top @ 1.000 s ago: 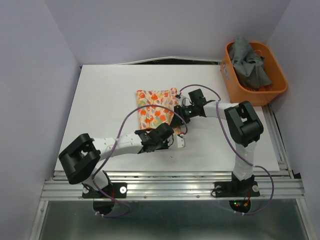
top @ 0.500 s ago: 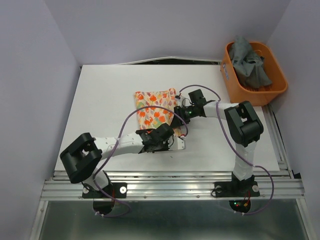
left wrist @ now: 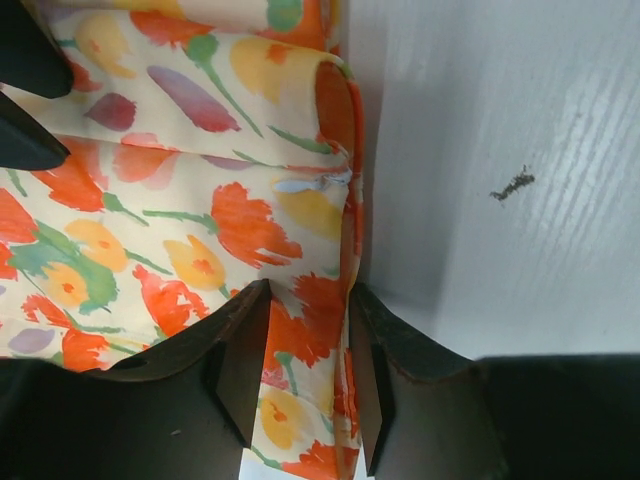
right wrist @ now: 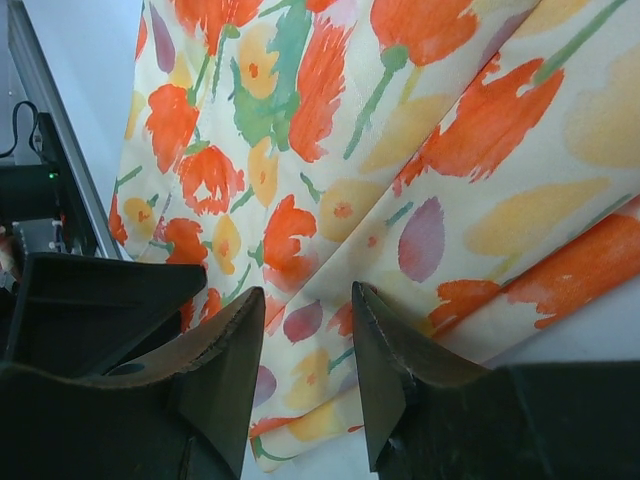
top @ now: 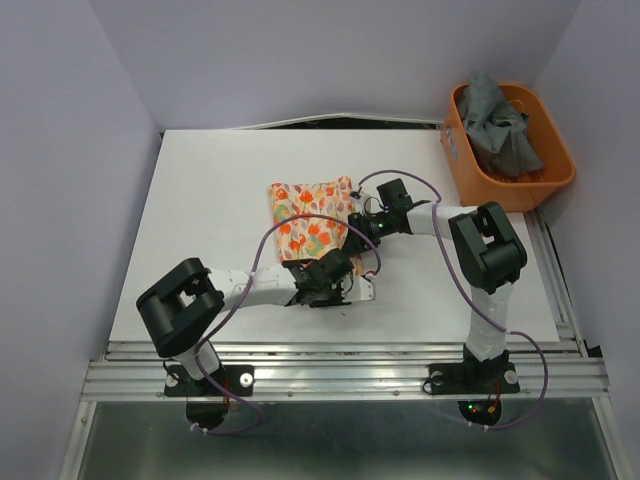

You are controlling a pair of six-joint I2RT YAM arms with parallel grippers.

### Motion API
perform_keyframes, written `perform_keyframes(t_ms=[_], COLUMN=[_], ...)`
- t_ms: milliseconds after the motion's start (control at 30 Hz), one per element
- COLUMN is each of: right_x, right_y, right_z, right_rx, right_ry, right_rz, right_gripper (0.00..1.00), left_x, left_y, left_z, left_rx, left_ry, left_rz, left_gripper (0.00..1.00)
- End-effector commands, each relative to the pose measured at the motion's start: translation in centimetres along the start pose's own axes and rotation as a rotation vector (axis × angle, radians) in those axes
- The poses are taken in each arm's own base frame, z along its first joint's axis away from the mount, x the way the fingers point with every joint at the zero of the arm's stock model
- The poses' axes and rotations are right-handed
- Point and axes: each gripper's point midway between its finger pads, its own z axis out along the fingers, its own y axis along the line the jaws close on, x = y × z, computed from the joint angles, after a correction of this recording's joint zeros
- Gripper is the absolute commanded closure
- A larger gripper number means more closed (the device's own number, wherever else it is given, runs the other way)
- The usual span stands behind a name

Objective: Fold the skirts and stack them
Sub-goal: Fold the skirt

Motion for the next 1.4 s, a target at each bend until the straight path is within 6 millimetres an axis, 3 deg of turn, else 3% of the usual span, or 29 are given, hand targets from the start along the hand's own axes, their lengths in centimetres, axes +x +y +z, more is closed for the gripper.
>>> perform_keyframes(t_ms=[0, 100, 133, 233, 400, 500, 600, 633, 733, 767, 867, 967, 1000, 1167, 1300, 1367], right_x=[2.9, 2.9, 3.0, 3.2, 3.6, 2.2, -1.3, -3.7, -7.3, -9.6, -12.8, -13.7, -14.7, -14.4, -10.9, -8.3], right_y=[-1.6, -1.6, -1.6, -1.6, -1.2, 0.2, 1.9, 2.8, 3.7, 4.5, 4.5, 2.5, 2.8, 0.0, -0.8, -1.2], right_z=[0.5, 0.4, 0.5, 0.4, 0.1, -0.8, -2.3, -2.9, -3.9, -4.4, -4.3, -2.6, -2.4, 1.0, 3.7, 4.6], right_rx=[0.059, 0.059, 0.058, 0.060, 0.047, 0.032, 0.042, 0.047, 0.071, 0.072, 0.083, 0.090, 0.074, 0.011, -0.073, -0.089], right_ry=[0.087, 0.090, 0.092, 0.099, 0.107, 0.081, 0.008, -0.034, -0.102, -0.144, -0.176, -0.160, -0.165, -0.074, 0.035, 0.098], right_rz=[0.045, 0.042, 0.043, 0.044, 0.031, -0.004, -0.075, -0.114, -0.168, -0.209, -0.251, -0.273, -0.289, -0.305, -0.322, -0.315], right_gripper=[0.54, 0.55, 0.55, 0.56, 0.57, 0.54, 0.43, 0.42, 0.39, 0.39, 0.39, 0.38, 0.37, 0.36, 0.36, 0.38], left_x=[1.1, 1.7, 1.6, 1.7, -0.4, -2.0, -2.7, -2.8, -2.6, -2.7, -3.0, -3.5, -3.8, -5.2, -5.8, -6.2], left_y=[-0.6, -0.6, -0.6, -0.1, -0.4, -0.9, -2.3, -2.8, -4.3, -4.7, -5.3, -5.6, -5.9, -6.1, -5.9, -5.4], left_z=[1.5, 2.1, 2.2, 2.0, -1.0, -3.8, -5.5, -5.8, -6.5, -6.9, -7.8, -8.6, -8.9, -10.5, -11.3, -11.7], left_rx=[0.012, 0.030, 0.040, 0.059, 0.143, 0.205, 0.255, 0.269, 0.325, 0.341, 0.368, 0.396, 0.415, 0.467, 0.488, 0.483], left_ry=[0.041, 0.058, 0.052, 0.053, -0.012, -0.055, -0.087, -0.093, -0.098, -0.107, -0.123, -0.134, -0.144, -0.184, -0.193, -0.200], left_rz=[-0.002, -0.003, -0.008, -0.020, -0.033, -0.047, -0.046, -0.039, -0.055, -0.055, -0.063, -0.066, -0.066, -0.062, -0.045, -0.038], left_gripper=[0.53, 0.64, 0.76, 0.97, 1.00, 1.00, 1.00, 1.00, 1.00, 1.00, 1.00, 1.00, 1.00, 1.00, 1.00, 1.00])
